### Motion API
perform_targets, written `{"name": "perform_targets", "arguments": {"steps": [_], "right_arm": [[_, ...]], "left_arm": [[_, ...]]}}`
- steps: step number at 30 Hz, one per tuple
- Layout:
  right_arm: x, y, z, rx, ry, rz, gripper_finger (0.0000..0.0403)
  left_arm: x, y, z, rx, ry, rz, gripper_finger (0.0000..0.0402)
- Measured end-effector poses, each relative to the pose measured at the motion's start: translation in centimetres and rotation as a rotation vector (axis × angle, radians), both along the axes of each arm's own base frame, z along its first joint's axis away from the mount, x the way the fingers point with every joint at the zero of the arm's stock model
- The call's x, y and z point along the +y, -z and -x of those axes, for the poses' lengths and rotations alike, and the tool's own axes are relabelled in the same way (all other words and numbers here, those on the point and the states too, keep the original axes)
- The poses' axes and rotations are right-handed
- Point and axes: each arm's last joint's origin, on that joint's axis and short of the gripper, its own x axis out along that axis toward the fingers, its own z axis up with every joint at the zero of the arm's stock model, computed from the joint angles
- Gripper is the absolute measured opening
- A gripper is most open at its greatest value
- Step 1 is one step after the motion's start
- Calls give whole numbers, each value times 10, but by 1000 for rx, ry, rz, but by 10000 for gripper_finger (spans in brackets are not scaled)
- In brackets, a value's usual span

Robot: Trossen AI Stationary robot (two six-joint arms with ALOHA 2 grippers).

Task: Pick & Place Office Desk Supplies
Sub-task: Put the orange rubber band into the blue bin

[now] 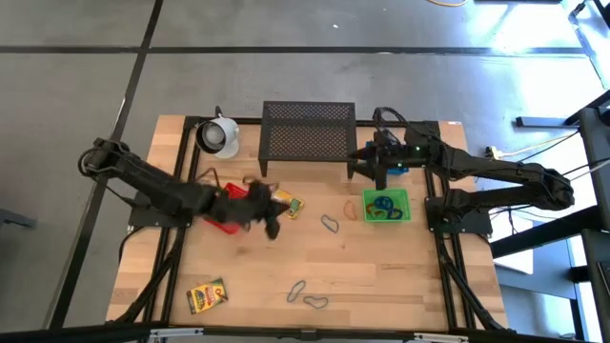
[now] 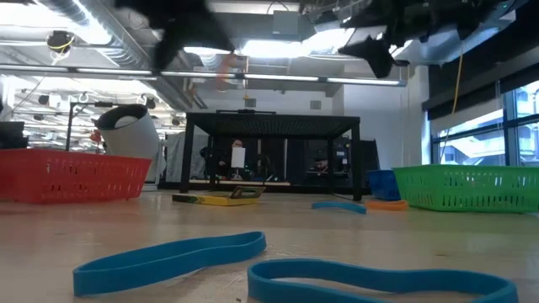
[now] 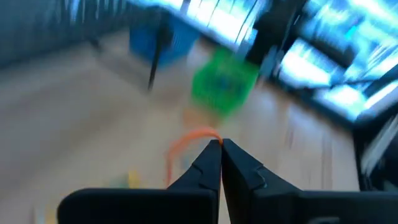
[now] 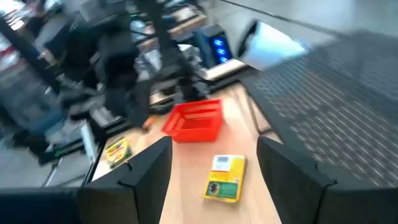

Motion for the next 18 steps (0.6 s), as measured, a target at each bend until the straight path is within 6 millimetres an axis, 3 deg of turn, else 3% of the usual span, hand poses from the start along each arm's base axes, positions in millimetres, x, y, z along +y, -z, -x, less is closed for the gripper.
{"name": "perform_targets", "arguments": {"steps": [8, 13, 18], "right_arm": [[23, -8, -8, -99, -136, 118, 237], [35, -14, -20, -209, -149, 191, 237], [37, -9, -31, -216, -71, 291, 237]], "left_arm": [[51, -45, -20, -363, 26, -273, 3], [73, -49, -33, -470, 54, -286, 2], [79, -55, -64, -480, 150, -300, 2]]}}
